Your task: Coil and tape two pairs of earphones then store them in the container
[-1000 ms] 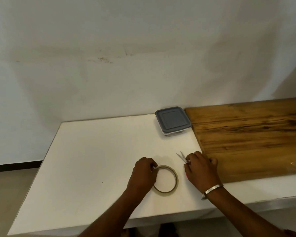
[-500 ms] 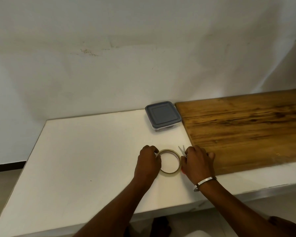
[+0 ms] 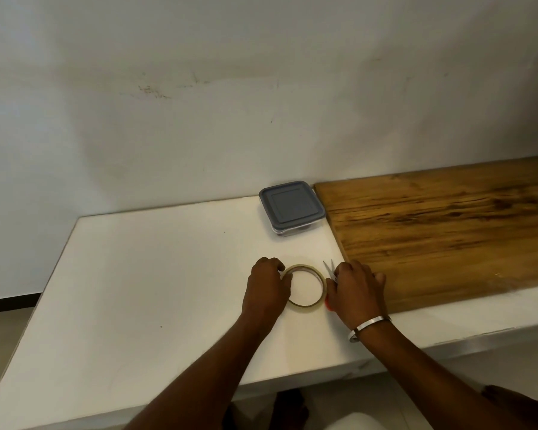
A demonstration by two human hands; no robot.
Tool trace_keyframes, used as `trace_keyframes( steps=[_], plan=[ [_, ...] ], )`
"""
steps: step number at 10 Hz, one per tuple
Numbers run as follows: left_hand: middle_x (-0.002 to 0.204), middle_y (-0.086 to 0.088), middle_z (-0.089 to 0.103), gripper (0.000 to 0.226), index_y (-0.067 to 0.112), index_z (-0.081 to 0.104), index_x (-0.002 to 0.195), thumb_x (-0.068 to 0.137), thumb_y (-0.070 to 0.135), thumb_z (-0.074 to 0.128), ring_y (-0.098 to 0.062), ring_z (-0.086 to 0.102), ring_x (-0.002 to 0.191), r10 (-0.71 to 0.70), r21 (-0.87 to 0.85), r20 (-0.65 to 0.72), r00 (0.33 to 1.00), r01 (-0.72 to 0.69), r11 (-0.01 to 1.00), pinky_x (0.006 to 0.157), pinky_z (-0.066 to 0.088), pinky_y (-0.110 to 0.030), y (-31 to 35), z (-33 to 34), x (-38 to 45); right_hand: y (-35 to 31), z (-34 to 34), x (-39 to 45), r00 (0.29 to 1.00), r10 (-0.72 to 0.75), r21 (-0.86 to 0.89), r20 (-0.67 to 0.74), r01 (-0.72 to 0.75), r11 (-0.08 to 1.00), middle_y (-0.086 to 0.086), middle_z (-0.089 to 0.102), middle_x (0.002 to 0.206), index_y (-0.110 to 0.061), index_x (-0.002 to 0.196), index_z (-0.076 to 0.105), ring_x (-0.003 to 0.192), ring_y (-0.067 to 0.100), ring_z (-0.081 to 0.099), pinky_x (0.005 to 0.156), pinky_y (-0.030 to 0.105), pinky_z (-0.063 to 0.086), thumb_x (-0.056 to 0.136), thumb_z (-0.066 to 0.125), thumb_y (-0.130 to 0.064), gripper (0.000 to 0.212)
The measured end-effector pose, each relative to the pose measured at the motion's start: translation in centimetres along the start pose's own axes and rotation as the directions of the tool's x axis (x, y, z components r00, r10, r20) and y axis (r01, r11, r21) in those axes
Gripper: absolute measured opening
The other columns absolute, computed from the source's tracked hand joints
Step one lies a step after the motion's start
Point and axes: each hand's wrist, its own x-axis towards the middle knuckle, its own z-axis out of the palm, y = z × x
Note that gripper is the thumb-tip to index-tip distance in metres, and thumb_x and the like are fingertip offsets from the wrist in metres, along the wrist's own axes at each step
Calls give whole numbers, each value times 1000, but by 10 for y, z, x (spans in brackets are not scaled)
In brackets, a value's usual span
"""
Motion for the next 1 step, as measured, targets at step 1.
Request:
trace_keyframes(
  steps=[1],
  plan=[
    [107,-3,62,25,13,65,110,95,29,54,-17,59,93,-5,18,-45,999,6,1000,76,45,-23,-4,-8,-4,0,-1,-1,1000,-6,31,-30,7,999,3,60,107,-18,108,57,100,19,55,90,37,36,94,44,-37,27]
  ],
)
